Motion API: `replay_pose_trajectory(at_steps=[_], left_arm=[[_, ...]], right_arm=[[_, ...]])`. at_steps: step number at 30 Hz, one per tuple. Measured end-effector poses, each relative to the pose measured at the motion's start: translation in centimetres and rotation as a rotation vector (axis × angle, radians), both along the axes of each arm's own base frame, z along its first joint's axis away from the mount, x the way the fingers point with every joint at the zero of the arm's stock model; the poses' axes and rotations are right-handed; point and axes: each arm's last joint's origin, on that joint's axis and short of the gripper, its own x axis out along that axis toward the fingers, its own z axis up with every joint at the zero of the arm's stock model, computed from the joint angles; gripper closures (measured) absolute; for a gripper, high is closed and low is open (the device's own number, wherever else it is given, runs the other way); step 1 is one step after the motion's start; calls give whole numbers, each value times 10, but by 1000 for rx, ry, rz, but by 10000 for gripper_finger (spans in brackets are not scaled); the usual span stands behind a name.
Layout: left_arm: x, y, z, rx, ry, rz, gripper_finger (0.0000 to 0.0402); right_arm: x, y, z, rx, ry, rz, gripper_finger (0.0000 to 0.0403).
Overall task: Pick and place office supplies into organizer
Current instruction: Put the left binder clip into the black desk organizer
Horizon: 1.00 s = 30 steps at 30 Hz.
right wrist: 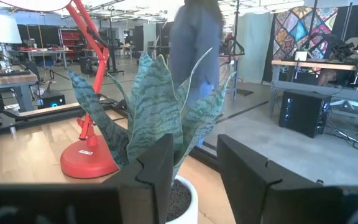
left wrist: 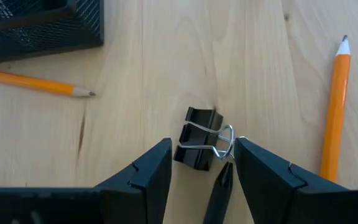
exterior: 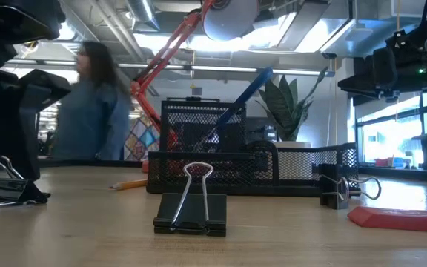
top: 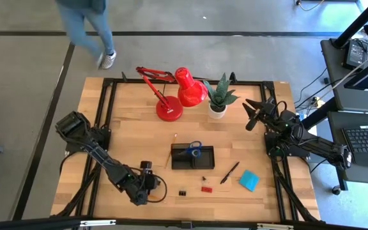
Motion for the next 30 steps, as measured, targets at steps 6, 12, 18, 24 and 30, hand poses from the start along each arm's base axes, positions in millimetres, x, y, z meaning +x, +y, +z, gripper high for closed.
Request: replay_pose_trajectory(at_steps=[6, 12, 18, 24, 30], left_arm=[[0, 0, 0, 0, 0, 1, 249], [1, 0, 1, 2, -2, -7, 280], [4, -3, 6, 13, -14, -41, 308], [3, -2, 5, 12, -7, -29, 326], [3, -2, 5, 13, -5, -28, 334]], right_arm=[[0, 0, 0, -1, 2, 0, 275], [0, 0, 0, -2, 2, -1, 275], [0, 0, 0, -2, 2, -1, 275], [0, 0, 0, -2, 2, 0, 275], [0, 0, 0, -2, 2, 0, 275]])
